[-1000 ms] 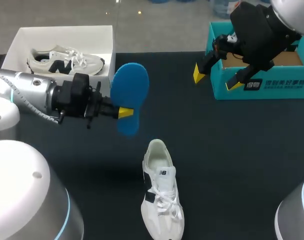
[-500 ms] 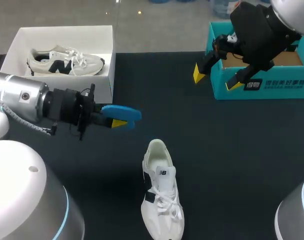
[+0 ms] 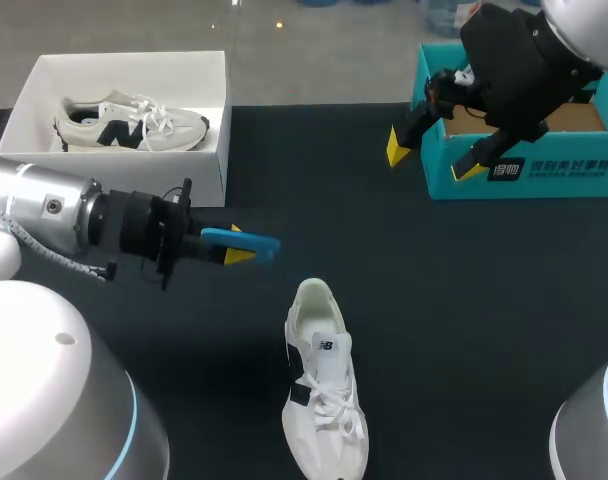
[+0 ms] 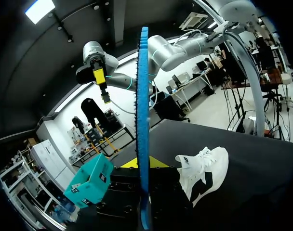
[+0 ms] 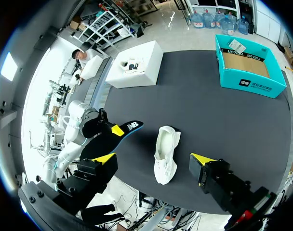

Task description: Take the shoe out of the shoebox, open the shoe tongue, remove and reinsert the insole, then place the shoe into the shoebox

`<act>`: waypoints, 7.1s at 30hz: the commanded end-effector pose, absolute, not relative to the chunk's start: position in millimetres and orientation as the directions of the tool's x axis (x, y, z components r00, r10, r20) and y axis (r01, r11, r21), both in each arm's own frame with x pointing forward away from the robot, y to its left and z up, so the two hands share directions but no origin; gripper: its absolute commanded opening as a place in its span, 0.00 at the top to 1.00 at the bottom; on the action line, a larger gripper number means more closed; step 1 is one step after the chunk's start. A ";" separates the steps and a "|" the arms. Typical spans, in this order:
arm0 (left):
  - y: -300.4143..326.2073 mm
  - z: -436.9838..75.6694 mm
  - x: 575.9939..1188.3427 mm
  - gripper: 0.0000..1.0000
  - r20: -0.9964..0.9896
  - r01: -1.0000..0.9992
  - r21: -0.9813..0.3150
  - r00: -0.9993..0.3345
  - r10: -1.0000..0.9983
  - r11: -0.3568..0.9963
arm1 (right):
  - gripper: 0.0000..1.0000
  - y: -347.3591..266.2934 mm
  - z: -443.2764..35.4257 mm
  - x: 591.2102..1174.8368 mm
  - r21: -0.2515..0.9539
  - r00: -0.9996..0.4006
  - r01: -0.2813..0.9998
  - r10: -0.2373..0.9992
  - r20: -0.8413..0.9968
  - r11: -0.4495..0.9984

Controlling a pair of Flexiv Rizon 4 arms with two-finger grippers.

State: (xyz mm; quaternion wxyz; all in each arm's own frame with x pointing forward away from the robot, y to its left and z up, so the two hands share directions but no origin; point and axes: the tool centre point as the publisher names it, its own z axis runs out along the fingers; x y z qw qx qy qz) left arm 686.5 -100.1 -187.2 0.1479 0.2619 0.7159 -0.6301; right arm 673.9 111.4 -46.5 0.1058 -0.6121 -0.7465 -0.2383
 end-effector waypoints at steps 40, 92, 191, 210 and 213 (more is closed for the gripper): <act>-90.6 -187.7 647.1 1.00 -0.934 0.971 -0.237 -0.224 0.277 -0.015 | 0.00 113.3 -46.5 675.7 0.222 -0.227 0.965 0.865 0.448 0.138; -115.7 -166.1 662.7 1.00 -0.965 0.963 0.233 0.212 0.153 0.136 | 0.00 113.3 -46.5 675.7 0.222 -0.227 0.965 0.865 0.448 0.138; -143.8 -156.4 711.6 1.00 -0.963 0.959 0.254 0.240 0.121 0.125 | 0.00 125.4 -93.1 684.2 0.335 -0.440 0.894 0.435 0.785 0.299; -143.8 -156.4 711.6 1.00 -0.963 0.959 0.254 0.240 0.121 0.125 | 0.00 181.7 -136.1 670.0 0.360 -0.440 0.892 0.345 0.829 0.272; -143.8 -156.4 711.6 1.00 -0.963 0.959 0.254 0.240 0.121 0.125 | 0.00 190.4 -142.3 669.1 0.379 -0.458 0.884 0.338 0.822 0.274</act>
